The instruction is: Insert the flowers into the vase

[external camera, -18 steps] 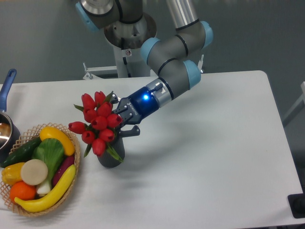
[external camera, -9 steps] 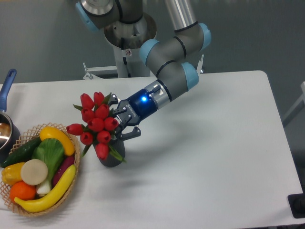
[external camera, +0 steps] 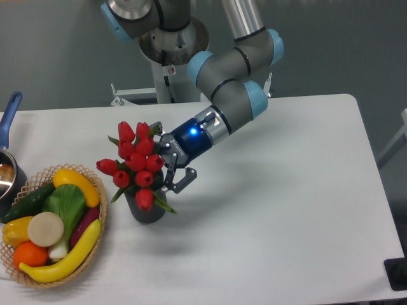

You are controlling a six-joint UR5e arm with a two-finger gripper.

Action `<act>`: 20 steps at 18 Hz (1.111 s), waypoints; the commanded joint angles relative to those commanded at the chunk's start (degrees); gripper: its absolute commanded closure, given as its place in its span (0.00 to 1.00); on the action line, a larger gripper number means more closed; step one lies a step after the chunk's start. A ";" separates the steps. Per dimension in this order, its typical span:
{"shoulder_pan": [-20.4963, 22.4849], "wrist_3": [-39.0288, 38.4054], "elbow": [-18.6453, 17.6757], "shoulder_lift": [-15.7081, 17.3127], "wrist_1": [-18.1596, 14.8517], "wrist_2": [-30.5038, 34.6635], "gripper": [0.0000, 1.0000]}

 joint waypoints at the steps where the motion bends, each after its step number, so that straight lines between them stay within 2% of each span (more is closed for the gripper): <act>1: -0.09 0.00 0.09 0.88 -0.09 2.36 0.00; 3: -0.18 -0.09 0.00 2.20 0.00 7.46 0.00; 9: -0.18 -0.26 -1.76 7.82 -0.18 15.81 0.00; 13: 0.61 -0.27 -1.15 10.37 -0.18 22.32 0.00; 15: 1.66 -0.17 2.61 11.60 -0.17 29.23 0.00; 17: 1.84 -0.53 7.54 12.66 -0.44 42.56 0.00; 19: 2.02 -0.09 9.66 13.63 -0.44 53.75 0.00; 20: 2.19 -0.44 10.63 13.89 -0.61 54.76 0.00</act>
